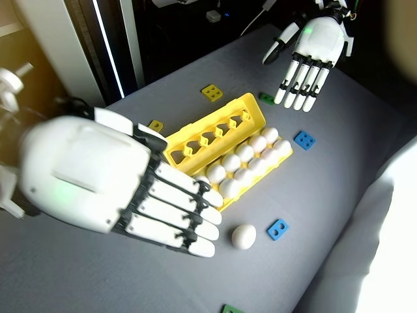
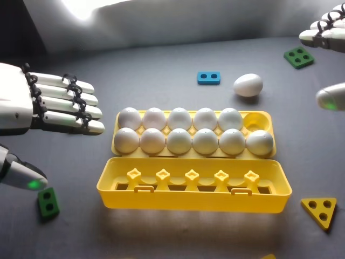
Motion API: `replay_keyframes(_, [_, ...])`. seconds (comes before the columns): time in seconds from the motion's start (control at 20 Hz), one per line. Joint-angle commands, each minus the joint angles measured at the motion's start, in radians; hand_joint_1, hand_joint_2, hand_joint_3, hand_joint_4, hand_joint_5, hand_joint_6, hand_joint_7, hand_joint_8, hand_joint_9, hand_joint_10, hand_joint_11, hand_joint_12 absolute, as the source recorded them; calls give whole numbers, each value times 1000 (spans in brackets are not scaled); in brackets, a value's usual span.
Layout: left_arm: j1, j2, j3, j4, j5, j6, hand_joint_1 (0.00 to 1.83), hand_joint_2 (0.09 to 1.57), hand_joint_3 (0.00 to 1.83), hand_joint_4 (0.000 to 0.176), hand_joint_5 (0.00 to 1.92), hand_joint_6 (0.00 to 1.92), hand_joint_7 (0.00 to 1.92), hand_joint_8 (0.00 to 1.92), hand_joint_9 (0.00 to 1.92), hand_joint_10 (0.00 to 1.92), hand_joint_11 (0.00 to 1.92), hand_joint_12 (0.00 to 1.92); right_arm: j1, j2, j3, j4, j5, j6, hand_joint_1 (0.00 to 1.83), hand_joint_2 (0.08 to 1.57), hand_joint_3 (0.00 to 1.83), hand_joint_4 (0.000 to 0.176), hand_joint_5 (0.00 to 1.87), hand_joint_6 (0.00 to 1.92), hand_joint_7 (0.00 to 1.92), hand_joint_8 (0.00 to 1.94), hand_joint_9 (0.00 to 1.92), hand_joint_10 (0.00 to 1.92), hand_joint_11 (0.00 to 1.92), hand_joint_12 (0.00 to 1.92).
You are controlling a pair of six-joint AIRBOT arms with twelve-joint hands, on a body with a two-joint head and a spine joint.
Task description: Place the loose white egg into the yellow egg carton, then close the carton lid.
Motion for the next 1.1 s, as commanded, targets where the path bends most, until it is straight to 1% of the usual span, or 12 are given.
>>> replay_keyframes(0.0, [-6, 21, 10, -64, -65, -1, 0, 1211, 5, 0, 141, 9, 112, 9, 55, 9, 0, 0, 15, -6, 34, 25, 84, 1, 9, 979, 0, 44, 143, 5, 50, 1, 0, 0, 0, 0])
replay_keyframes(0.1, [-2, 21, 13, -61, -74, -5, 0, 1212, 5, 0, 145, 9, 121, 11, 67, 12, 0, 0, 16, -68, 102, 26, 83, 1, 14, 901, 0, 104, 143, 0, 6, 0, 0, 0, 0, 0])
replay_keyframes(0.2, [2, 21, 12, -61, -74, -16, 0, 1205, 1, 0, 153, 11, 132, 13, 77, 14, 5, 2, 16, -135, 173, 26, 82, 1, 129, 814, 0, 125, 144, 0, 0, 0, 0, 0, 0, 0])
replay_keyframes(0.3, [27, 15, 11, -83, -70, -25, 0, 1203, 0, 0, 170, 15, 148, 17, 88, 16, 14, 6, 16, -201, 245, 26, 82, 0, 182, 787, 0, 114, 159, 6, 0, 0, 0, 0, 0, 0])
replay_keyframes(0.45, [45, 13, 11, -41, -81, -33, 0, 1207, 1, 0, 176, 13, 157, 15, 93, 14, 12, 6, 13, -280, 339, 26, 82, -22, 187, 753, 0, 121, 105, 2, 0, 0, 0, 0, 0, 0])
replay_keyframes(0.5, [56, 13, 21, -41, -84, -44, 0, 1205, 0, 0, 177, 12, 161, 15, 99, 14, 21, 10, 13, -302, 367, 26, 83, -24, 250, 741, 0, 112, 117, 7, 0, 0, 0, 0, 0, 0])
replay_keyframes(0.6, [71, 6, 53, -41, -109, -47, 0, 1203, 0, 0, 176, 10, 160, 12, 98, 11, 18, 9, 13, -345, 413, 26, 91, -22, 308, 747, 0, 109, 127, 8, 0, 0, 0, 0, 0, 0])
replay_keyframes(0.75, [92, -6, 95, -41, -146, -48, 0, 1197, 0, 0, 187, 11, 168, 11, 108, 12, 15, 9, 12, -410, 477, 27, 95, -13, 341, 743, 0, 123, 164, 17, 0, 0, 0, 0, 0, 0])
replay_keyframes(0.8, [103, -5, 101, -41, -151, -63, 0, 1196, 0, 0, 176, 5, 159, 6, 100, 7, 6, 5, 12, -437, 503, 27, 95, -13, 335, 751, 0, 112, 196, 29, 0, 0, 0, 0, 0, 0])
replay_keyframes(0.9, [113, -5, 102, -40, -154, -99, 0, 1203, 1, 0, 171, 2, 157, 4, 94, 4, 1, 3, 14, -478, 550, 27, 94, -9, 258, 725, 0, 139, 298, 28, 0, 0, 0, 0, 0, 0])
replay_keyframes(0.95, [112, -5, 100, -38, -154, -106, 0, 1205, 2, 0, 176, 4, 157, 4, 92, 3, 0, 0, 12, -490, 568, 27, 92, 0, 227, 725, 0, 169, 345, 16, 0, 0, 0, 0, 0, 0])
replay_keyframes(1.05, [99, -5, 90, -24, -152, -117, 0, 1196, 0, 0, 198, 10, 188, 13, 123, 12, 14, 6, 8, -517, 605, 27, 92, 20, 315, 731, 0, 176, 309, 1, 0, 0, 0, 0, 0, 0])
